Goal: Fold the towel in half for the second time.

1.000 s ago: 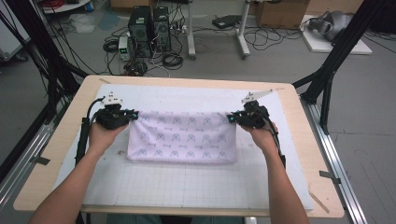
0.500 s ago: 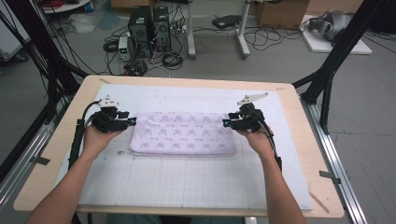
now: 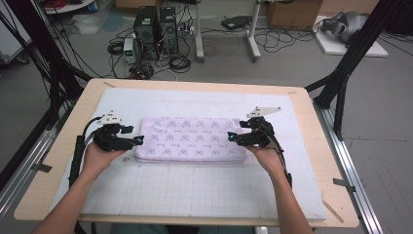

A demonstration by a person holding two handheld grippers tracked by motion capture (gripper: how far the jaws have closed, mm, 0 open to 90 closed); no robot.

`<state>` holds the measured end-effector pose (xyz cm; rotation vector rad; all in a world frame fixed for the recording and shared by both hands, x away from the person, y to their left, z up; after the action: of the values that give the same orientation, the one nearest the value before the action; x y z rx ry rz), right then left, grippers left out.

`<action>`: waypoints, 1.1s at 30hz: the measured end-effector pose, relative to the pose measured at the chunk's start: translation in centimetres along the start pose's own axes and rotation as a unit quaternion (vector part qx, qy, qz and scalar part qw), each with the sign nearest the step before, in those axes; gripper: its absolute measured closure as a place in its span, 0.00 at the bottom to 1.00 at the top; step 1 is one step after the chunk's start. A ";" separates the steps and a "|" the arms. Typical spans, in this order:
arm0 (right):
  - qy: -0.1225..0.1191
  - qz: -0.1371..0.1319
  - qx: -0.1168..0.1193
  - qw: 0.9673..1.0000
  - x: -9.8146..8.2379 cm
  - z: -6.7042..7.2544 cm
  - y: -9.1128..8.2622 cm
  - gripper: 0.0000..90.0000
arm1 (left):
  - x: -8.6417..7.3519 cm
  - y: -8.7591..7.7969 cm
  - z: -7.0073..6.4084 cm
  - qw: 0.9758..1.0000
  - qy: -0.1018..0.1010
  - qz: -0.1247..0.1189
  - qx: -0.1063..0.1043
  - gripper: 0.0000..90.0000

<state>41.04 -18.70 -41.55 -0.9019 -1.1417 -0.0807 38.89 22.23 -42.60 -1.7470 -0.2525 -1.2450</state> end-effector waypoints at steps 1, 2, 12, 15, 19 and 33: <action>0.001 -0.006 0.001 1.000 0.0 0.2 -0.1 0.26 | 0.1 -0.2 -0.2 1.000 0.002 -0.002 -0.001 0.38; 0.008 -0.010 0.009 1.000 -0.1 0.4 -0.1 0.26 | 0.1 -0.3 -0.3 1.000 0.003 -0.002 -0.003 0.37; 0.021 -0.021 0.031 0.999 -0.9 1.8 -1.0 0.16 | 0.1 -1.4 -1.4 1.000 0.010 -0.013 -0.003 0.26; 0.012 -0.017 0.025 0.999 -1.2 2.1 -1.4 0.15 | -0.4 -1.6 -1.4 1.000 0.009 -0.011 -0.002 0.24; 0.003 -0.006 0.019 1.000 -1.6 2.6 -1.9 0.14 | -0.8 -2.2 -1.5 1.000 0.005 -0.015 0.001 0.21; -0.016 -0.018 0.018 1.000 -2.4 3.7 -3.3 0.13 | -2.6 -3.7 -2.1 1.000 0.012 -0.017 0.006 0.17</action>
<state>35.54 -19.36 -41.18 -0.8548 -1.1865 -0.0747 34.01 23.44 -42.54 -1.7220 -0.2757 -1.2863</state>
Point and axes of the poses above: each handheld gripper's, and its own axes: y roughly forward along the jaws, x roughly out of its top, z roughly to its left, the point moved 5 cm from there along y, roughly forward along the jaws, and after that the axes turned 3 degrees about x, right-handed, at the moved point
